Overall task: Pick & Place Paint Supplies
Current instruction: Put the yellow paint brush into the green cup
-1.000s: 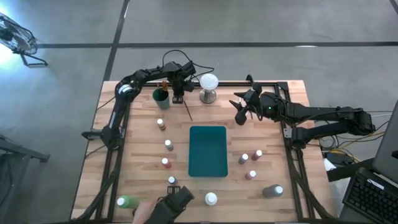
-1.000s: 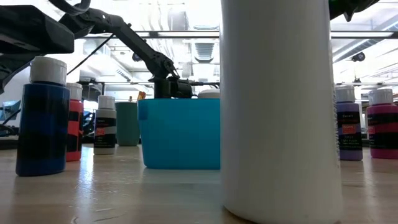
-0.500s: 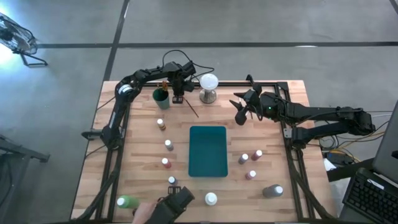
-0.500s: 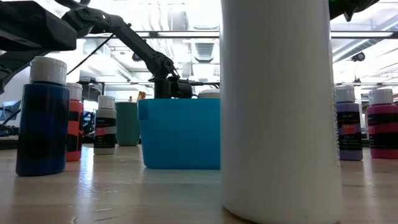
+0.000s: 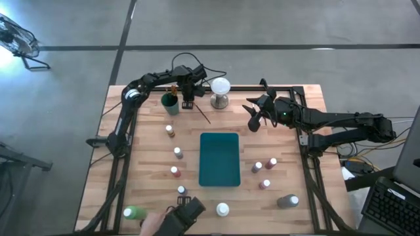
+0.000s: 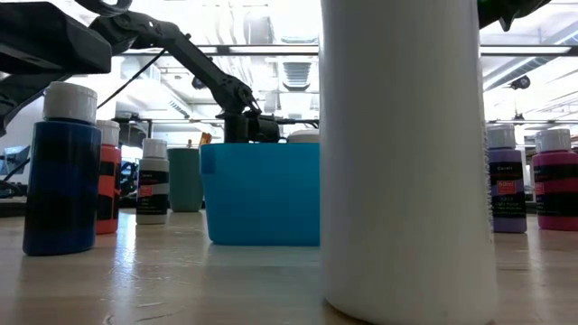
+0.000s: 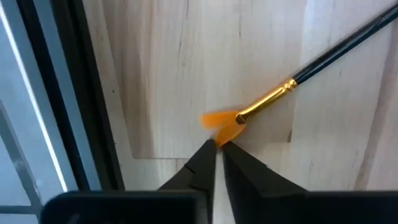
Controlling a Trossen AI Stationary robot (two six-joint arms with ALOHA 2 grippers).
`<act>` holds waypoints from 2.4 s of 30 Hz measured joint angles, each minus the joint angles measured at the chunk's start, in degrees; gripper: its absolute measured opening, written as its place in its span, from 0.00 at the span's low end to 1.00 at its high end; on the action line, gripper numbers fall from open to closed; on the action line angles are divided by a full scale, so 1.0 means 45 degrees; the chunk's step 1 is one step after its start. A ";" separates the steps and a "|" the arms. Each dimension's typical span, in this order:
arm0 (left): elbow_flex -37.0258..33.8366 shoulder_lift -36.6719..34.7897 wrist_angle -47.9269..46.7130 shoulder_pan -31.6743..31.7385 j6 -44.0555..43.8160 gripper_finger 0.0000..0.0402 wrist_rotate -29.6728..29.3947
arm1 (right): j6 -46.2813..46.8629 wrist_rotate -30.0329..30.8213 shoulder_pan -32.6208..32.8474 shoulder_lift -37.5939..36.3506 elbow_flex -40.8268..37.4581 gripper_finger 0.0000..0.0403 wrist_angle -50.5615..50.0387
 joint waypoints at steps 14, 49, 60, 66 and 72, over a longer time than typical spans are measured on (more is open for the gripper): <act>-0.0005 0.0000 0.0112 -0.0146 0.0628 0.37 -0.1449 | -0.0010 0.0000 0.0004 0.0000 0.0000 0.35 0.0000; -0.0017 0.0000 0.0631 -0.0612 0.0910 0.36 0.0122 | 0.0005 0.0000 0.0001 0.0000 0.0000 0.44 -0.0044; -0.0583 -0.0058 0.0532 -0.0600 0.0964 0.03 -0.1082 | 0.0000 -0.0008 0.0003 0.0000 0.0000 0.38 -0.0049; -0.0422 -0.0044 0.0005 -0.0584 0.0967 0.01 -0.2039 | 0.0029 -0.0010 0.0006 0.0000 -0.0002 0.34 -0.0049; -0.0384 -0.0326 -0.0650 -0.0550 0.0738 0.00 -0.2263 | 0.0090 -0.0015 0.0006 0.0000 -0.0005 0.31 -0.0049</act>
